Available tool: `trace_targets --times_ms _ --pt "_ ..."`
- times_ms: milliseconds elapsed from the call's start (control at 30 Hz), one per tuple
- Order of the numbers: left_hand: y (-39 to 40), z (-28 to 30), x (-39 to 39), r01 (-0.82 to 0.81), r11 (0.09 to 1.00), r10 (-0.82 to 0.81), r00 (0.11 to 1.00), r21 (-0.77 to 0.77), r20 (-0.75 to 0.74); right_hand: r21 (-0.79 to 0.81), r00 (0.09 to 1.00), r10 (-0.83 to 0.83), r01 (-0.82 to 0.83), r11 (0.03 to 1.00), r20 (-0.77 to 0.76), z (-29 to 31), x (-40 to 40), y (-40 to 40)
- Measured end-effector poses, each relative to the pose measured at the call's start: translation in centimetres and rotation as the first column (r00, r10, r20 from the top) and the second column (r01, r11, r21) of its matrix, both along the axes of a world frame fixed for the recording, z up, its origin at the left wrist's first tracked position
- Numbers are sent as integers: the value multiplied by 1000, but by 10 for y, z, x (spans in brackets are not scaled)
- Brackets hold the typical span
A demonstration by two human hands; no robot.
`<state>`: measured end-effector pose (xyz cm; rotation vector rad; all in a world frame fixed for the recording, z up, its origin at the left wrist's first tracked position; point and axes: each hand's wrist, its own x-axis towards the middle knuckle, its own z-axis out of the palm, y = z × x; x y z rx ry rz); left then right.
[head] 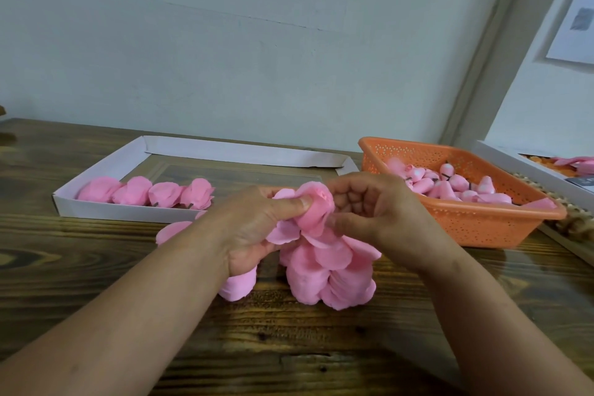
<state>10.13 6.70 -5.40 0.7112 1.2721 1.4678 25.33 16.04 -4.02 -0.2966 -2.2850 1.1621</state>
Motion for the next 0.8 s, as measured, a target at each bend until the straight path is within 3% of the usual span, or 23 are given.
trace_targets --times_ms 200,367,500,700,800 --pt "1 0 2 -5 1000 5 1000 -16 0 212 989 -149 148 966 -13 -5 -5 -2" --pt "-1 1 6 18 1000 -18 1000 -19 9 375 983 -182 173 911 -13 -4 -6 -4" --pt "0 0 7 -19 1000 19 1000 0 -19 290 989 -143 150 945 -45 -6 -7 -4" --pt "1 0 12 -20 996 19 1000 85 14 106 947 -275 295 950 -168 -11 -13 0" --pt "3 -1 16 -119 991 122 992 67 -31 101 951 -267 285 953 -155 -11 -15 -1"
